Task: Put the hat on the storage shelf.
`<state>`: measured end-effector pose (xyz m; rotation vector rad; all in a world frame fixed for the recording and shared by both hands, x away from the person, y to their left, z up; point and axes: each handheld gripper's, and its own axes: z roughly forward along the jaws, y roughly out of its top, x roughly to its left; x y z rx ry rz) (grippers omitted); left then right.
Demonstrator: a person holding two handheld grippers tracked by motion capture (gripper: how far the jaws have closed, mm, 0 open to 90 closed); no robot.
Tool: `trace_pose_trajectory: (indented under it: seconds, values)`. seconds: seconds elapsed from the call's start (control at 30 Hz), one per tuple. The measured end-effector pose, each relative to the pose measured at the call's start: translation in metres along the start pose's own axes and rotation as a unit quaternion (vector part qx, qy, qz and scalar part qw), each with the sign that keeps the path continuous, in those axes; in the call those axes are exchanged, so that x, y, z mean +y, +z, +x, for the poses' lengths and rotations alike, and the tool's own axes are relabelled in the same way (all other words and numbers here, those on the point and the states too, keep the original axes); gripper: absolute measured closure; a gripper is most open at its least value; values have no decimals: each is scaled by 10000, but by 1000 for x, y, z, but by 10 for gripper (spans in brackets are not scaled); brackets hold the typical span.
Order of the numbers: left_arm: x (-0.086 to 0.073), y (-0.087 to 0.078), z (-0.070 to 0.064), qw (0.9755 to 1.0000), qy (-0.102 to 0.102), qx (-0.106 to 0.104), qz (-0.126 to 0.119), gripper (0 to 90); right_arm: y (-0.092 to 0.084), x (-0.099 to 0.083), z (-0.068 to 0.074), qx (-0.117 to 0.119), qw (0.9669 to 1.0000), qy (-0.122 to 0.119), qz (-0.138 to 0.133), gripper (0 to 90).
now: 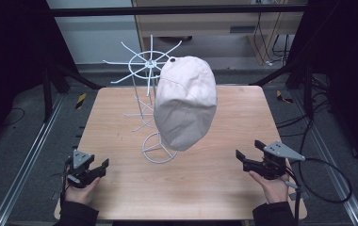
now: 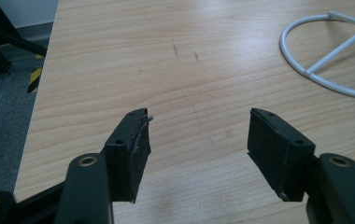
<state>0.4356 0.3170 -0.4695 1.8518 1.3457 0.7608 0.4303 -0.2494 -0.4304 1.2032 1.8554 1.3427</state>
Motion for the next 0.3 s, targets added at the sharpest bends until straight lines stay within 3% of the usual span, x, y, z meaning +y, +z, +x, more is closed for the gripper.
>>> trace_pose_trajectory:
  seconds: [0.17,0.3]
  values:
    - [-1,1,0,10000,-4,-22,-11,354,0,-21,-21,-284,9992,221,173,173]
    - [-2,2,2,10000,-56,-41,-15,334,2,-31,-31,-493,9982,180,302,170]
